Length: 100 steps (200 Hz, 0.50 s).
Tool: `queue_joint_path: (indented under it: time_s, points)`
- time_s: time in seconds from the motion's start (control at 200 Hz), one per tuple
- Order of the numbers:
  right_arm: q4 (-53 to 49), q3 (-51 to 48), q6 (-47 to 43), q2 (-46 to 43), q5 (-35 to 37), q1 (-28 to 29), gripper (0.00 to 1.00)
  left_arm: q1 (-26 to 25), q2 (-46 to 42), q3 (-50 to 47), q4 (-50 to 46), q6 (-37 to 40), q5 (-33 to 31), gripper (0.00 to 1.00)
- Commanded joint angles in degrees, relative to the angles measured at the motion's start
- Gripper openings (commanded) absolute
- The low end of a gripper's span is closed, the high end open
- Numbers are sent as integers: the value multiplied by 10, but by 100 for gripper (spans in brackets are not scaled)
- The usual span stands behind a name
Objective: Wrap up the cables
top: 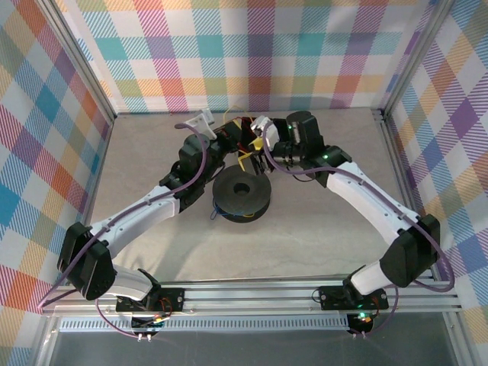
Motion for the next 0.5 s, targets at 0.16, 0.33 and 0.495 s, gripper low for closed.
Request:
queue_joint_path:
  time_s: [0.16,0.33,0.495]
  points:
    - [-34,34,-53,23,4,7,5,-8,-25,-6,16,-20,8,0]
    - [-46,5,-122,2,33,7,0,36,-36,41,-84,-60,81,59]
    - [-60,-24,-213,-19,53,11,0,134,-26,145,-254,-61,245,97]
